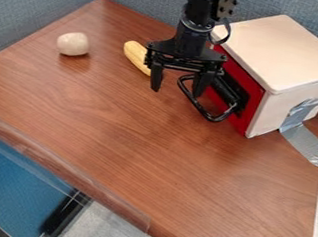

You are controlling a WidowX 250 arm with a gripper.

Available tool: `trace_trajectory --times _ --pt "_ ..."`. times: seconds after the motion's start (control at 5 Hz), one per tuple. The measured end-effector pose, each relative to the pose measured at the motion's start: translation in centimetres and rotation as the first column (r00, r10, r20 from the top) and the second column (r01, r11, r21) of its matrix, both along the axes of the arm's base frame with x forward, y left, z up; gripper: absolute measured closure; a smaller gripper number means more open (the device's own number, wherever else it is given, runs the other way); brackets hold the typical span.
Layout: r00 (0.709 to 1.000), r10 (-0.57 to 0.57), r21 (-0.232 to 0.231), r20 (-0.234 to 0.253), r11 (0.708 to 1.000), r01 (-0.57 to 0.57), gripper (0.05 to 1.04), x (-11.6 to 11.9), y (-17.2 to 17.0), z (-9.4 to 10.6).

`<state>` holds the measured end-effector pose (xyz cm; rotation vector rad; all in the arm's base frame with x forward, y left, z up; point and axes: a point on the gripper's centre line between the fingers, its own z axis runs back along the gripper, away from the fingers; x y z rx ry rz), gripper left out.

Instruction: Open the drawer

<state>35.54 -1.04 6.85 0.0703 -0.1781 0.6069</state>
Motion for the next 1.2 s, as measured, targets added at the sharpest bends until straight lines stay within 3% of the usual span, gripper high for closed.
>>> trace_trajectory --times 0.6,0.8,1.2 --pt "0.992 0.123 -0.01 0.007 0.992 -0.123 0.083 0.7 0.1 -2.2" --pt "0.983 0.177 -0.01 -0.045 0.984 -0.177 0.141 0.7 0.3 -5.1" --pt "0.976 0.212 -0.001 -0.052 0.977 -0.212 0.69 0.6 0.8 -5.1"
